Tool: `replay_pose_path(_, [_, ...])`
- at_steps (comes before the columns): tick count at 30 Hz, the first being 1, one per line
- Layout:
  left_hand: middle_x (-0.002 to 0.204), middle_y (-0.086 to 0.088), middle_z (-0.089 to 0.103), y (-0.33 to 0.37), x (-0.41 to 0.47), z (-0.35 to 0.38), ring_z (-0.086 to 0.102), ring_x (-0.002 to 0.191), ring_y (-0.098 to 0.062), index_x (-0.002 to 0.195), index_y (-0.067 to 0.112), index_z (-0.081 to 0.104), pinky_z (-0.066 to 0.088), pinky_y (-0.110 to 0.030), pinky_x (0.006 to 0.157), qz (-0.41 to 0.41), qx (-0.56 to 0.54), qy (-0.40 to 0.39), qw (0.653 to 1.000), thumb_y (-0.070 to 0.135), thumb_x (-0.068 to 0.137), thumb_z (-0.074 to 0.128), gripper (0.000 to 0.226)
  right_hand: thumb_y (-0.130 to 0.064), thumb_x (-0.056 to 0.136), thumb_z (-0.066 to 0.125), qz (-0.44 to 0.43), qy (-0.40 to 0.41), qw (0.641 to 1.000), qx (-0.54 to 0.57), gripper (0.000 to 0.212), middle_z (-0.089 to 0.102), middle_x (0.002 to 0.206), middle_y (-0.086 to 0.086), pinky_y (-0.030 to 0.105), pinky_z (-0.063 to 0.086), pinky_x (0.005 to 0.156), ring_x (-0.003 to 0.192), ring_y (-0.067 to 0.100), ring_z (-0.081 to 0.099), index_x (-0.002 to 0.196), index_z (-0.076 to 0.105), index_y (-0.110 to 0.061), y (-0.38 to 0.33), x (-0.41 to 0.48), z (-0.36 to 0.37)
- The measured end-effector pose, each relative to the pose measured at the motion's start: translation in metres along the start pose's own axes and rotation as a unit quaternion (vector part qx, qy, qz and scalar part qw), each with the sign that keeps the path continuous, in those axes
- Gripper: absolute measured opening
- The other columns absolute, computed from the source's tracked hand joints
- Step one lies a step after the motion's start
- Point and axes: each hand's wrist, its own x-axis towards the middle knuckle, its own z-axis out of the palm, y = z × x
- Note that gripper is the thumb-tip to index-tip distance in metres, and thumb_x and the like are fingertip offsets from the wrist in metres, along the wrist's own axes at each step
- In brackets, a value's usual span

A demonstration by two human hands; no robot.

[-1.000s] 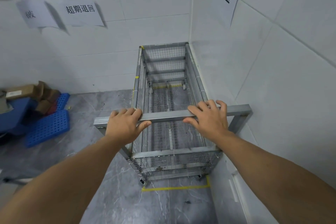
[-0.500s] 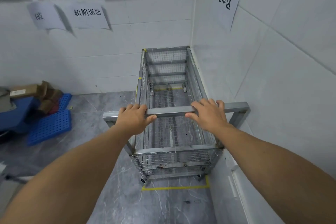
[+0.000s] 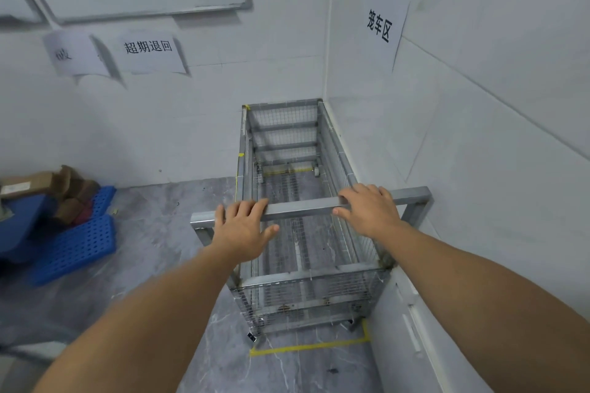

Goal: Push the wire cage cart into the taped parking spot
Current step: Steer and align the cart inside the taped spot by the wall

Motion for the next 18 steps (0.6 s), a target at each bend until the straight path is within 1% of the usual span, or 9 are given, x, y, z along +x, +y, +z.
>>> replay_pose_path(1, [0.144, 0.004, 0.038, -0.001, 0.002, 0.001, 0.027, 0.133, -0.026, 0.145, 0.035, 0.024, 0.007, -0.056, 0.114, 0.0, 0.002, 0.002, 1.0, 0.07, 0.09, 0.024, 0.065, -0.062, 0.092, 0.043, 0.003, -0.003, 1.0, -0.001, 0.031, 0.054, 0.108, -0.008, 0.045, 0.029, 0.102, 0.109, 0.021, 0.047, 0.105, 0.051, -0.034, 0.005, 0.0, -0.001])
replay_pose_path(3, [0.14, 0.004, 0.043, -0.005, 0.005, 0.002, 0.031, 0.13, -0.026, 0.142, 0.035, 0.029, 0.009, -0.055, 0.113, 0.004, 0.0, 0.013, 1.0, 0.068, 0.091, 0.022, 0.062, -0.067, 0.09, 0.041, 0.018, 0.003, 1.0, -0.009, 0.037, 0.054, 0.103, -0.007, 0.047, 0.029, 0.102, 0.106, 0.022, 0.048, 0.101, 0.051, -0.034, 0.019, -0.001, -0.001])
replay_pose_path(5, [0.134, 0.004, 0.048, -0.007, 0.008, 0.002, 0.037, 0.126, -0.027, 0.138, 0.035, 0.037, 0.012, -0.054, 0.112, 0.003, -0.012, 0.025, 1.0, 0.067, 0.091, 0.018, 0.06, -0.07, 0.089, 0.036, 0.028, 0.018, 0.999, -0.018, 0.043, 0.056, 0.105, -0.007, 0.047, 0.029, 0.103, 0.106, 0.022, 0.049, 0.102, 0.052, -0.033, 0.035, -0.002, 0.002])
replay_pose_path(7, [0.124, 0.006, 0.053, -0.006, 0.01, 0.005, 0.042, 0.117, -0.025, 0.132, 0.035, 0.044, 0.018, -0.051, 0.108, 0.0, -0.014, 0.051, 0.999, 0.067, 0.091, 0.014, 0.06, -0.069, 0.09, 0.033, 0.017, 0.038, 0.999, -0.032, 0.042, 0.057, 0.106, -0.007, 0.045, 0.029, 0.102, 0.105, 0.021, 0.048, 0.103, 0.051, -0.033, 0.043, -0.003, 0.008])
replay_pose_path(10, [0.114, 0.007, 0.057, -0.004, 0.009, 0.012, 0.045, 0.106, -0.024, 0.123, 0.034, 0.051, 0.023, -0.046, 0.098, 0.002, -0.003, 0.089, 0.996, 0.061, 0.094, 0.021, 0.05, -0.068, 0.09, 0.032, 0.004, 0.06, 0.997, -0.042, 0.041, 0.053, 0.101, -0.008, 0.041, 0.027, 0.096, 0.102, 0.018, 0.046, 0.099, 0.051, -0.033, 0.044, -0.003, 0.012])
replay_pose_path(13, [0.111, 0.008, 0.057, -0.004, 0.011, 0.012, 0.044, 0.102, -0.022, 0.116, 0.035, 0.051, 0.023, -0.044, 0.091, -0.003, 0.015, 0.086, 0.996, 0.059, 0.095, 0.024, 0.042, -0.069, 0.089, 0.036, 0.014, 0.056, 0.998, -0.022, 0.04, 0.049, 0.095, -0.01, 0.04, 0.027, 0.093, 0.1, 0.017, 0.047, 0.096, 0.051, -0.032, 0.043, -0.002, 0.009])
replay_pose_path(16, [0.112, 0.009, 0.055, -0.004, 0.015, 0.011, 0.041, 0.102, -0.02, 0.115, 0.038, 0.049, 0.023, -0.044, 0.09, -0.009, 0.028, 0.072, 0.997, 0.06, 0.094, 0.02, 0.043, -0.068, 0.089, 0.039, 0.02, 0.047, 0.999, -0.015, 0.038, 0.053, 0.098, -0.008, 0.04, 0.028, 0.092, 0.103, 0.017, 0.047, 0.094, 0.049, -0.032, 0.041, 0.0, 0.006])
replay_pose_path(18, [0.111, 0.01, 0.054, -0.003, 0.016, 0.011, 0.04, 0.102, -0.019, 0.114, 0.038, 0.048, 0.023, -0.044, 0.09, -0.015, 0.033, 0.069, 0.997, 0.06, 0.093, 0.018, 0.043, -0.067, 0.09, 0.038, 0.016, 0.048, 0.998, -0.023, 0.038, 0.055, 0.1, -0.007, 0.04, 0.028, 0.092, 0.103, 0.018, 0.047, 0.096, 0.051, -0.031, 0.041, 0.0, 0.005])
